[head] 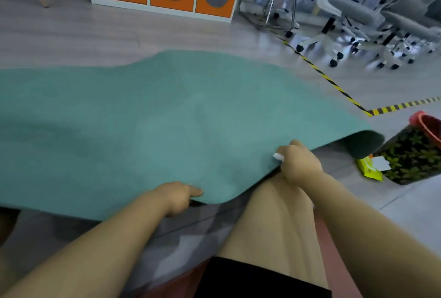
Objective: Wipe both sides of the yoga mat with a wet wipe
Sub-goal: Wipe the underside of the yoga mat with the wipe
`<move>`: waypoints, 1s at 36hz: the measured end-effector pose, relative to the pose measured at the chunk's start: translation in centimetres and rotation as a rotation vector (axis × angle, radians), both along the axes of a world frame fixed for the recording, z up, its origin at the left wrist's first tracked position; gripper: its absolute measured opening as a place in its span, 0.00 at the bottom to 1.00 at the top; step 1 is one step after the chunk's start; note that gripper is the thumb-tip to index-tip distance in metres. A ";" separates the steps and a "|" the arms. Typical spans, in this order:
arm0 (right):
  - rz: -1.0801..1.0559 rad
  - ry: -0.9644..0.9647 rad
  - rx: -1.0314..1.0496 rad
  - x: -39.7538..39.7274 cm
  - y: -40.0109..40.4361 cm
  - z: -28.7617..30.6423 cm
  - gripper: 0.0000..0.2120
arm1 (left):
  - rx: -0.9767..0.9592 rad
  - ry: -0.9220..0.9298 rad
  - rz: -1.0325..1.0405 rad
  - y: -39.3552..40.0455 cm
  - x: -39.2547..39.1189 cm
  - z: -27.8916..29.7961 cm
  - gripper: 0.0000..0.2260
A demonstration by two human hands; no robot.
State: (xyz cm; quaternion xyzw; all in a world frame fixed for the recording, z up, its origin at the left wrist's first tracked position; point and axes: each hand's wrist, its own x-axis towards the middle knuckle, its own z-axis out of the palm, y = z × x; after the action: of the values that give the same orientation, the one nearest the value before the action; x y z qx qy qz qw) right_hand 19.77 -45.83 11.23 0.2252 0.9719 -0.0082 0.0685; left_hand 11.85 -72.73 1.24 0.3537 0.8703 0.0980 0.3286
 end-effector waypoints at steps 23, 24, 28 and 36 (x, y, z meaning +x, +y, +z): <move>-0.035 -0.079 -0.433 -10.3 -5.0 -12.9 0.15 | -0.305 0.150 0.087 -5.0 -11.8 -5.2 0.24; -0.046 -0.079 -0.452 -11.0 -5.1 -13.7 0.17 | -0.309 0.161 0.106 -5.2 -12.5 -5.6 0.25; -0.104 -0.015 -0.513 -14.4 -6.0 -15.7 0.18 | -0.303 0.200 0.178 -5.4 -15.3 -7.2 0.27; -0.074 0.033 -0.631 -21.9 -6.5 -18.0 0.25 | -0.267 0.185 0.309 -4.3 -18.4 -10.1 0.36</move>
State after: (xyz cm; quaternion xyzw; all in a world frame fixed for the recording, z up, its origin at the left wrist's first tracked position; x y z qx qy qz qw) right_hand -2.18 -52.36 -6.75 0.2281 0.9135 -0.3153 0.1189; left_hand -6.57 -77.04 -8.90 0.1771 0.9457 -0.0015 0.2724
